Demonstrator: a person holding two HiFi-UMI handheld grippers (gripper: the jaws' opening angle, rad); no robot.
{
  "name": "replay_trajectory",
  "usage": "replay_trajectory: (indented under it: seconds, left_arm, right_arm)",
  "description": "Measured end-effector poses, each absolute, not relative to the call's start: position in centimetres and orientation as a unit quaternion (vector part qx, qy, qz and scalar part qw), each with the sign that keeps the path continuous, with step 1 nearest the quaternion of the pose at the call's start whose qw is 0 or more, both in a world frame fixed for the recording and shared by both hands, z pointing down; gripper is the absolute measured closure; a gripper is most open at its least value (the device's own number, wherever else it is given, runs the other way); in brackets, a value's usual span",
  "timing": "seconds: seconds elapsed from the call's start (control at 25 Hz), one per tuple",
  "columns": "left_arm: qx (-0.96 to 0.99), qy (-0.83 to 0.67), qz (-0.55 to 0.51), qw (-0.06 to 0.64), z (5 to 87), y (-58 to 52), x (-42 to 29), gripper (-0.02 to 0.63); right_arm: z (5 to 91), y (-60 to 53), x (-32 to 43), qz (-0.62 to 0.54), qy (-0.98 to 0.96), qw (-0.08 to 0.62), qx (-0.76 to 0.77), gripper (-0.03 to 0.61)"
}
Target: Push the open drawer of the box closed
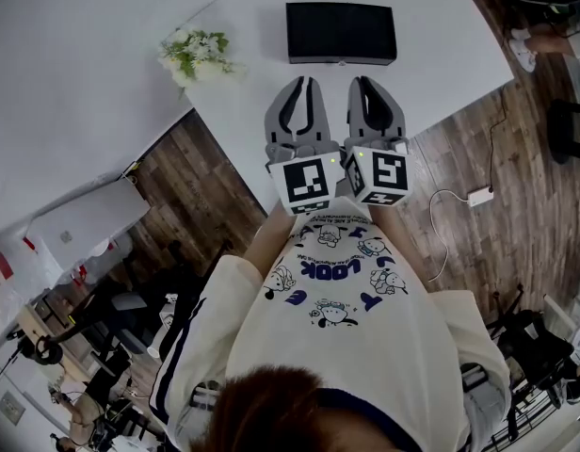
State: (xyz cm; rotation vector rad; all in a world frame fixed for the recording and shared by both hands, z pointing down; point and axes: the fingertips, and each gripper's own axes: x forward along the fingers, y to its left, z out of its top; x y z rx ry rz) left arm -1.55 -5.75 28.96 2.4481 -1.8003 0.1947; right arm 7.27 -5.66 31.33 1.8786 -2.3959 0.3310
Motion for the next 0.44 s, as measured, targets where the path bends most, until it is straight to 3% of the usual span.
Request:
replay_trajectory:
  seconds: [0.44]
  left_arm:
    - [0.803,-0.590,0.065,0.048,28.86,-5.61,-1.82,0.571]
  right_arm:
    - [31.20,-5.49,6.69,0.112,-0.786,0.039,0.607,0.532]
